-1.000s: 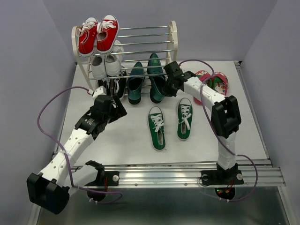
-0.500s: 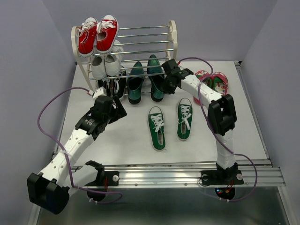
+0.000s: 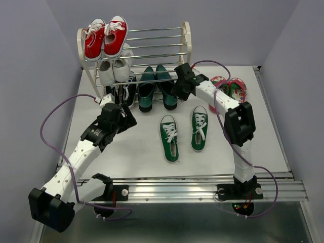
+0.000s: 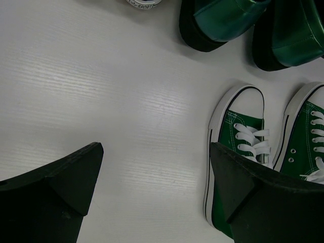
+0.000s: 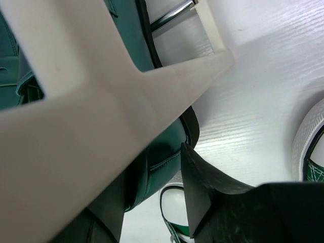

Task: Place and organize the shoes onto the shoe shelf

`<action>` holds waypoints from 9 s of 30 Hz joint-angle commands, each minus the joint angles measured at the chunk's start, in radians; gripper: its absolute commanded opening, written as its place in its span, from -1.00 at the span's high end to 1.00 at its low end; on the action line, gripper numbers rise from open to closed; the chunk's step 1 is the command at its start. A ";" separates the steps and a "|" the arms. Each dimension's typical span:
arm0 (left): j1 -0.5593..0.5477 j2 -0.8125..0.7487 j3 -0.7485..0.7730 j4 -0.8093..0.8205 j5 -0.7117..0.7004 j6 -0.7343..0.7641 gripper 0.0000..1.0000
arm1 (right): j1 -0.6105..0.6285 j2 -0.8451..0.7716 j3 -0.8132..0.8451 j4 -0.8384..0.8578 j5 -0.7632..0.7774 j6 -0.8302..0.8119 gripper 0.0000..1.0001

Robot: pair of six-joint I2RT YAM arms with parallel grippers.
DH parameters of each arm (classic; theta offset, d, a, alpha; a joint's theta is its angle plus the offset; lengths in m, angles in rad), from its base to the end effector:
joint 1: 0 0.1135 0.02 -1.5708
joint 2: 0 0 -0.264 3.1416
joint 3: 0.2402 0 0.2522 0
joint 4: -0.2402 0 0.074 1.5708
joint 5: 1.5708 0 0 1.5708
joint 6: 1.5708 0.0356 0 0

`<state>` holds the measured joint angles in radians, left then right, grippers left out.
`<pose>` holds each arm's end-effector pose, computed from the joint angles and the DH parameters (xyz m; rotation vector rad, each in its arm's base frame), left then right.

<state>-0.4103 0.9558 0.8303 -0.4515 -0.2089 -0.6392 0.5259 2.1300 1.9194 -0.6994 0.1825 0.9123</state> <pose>0.1950 -0.0768 0.2986 -0.3679 2.1276 -0.3901 0.4176 0.2349 0.2587 0.5572 2.4390 0.3928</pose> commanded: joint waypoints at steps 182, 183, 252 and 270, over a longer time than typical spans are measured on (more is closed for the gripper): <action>-0.243 0.589 0.884 -0.251 -0.253 0.335 1.00 | -0.078 -0.943 -1.123 0.285 0.060 -0.458 -1.00; -0.239 0.597 0.898 -0.248 -0.241 0.348 1.00 | -0.078 -0.944 -1.123 0.285 0.060 -0.458 -1.00; -0.056 0.989 1.363 -0.308 -0.250 0.493 0.03 | -0.078 -0.947 -1.109 0.285 0.032 -0.477 -1.00; -0.056 0.853 1.215 -0.155 -0.189 0.473 1.00 | -0.078 -0.961 -1.119 0.285 0.037 -0.480 -1.00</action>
<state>-0.4824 1.9472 2.0872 -0.7910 -0.4145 -0.1574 0.4564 1.1915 0.8013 -0.4446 0.2245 0.4469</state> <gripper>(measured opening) 0.229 0.995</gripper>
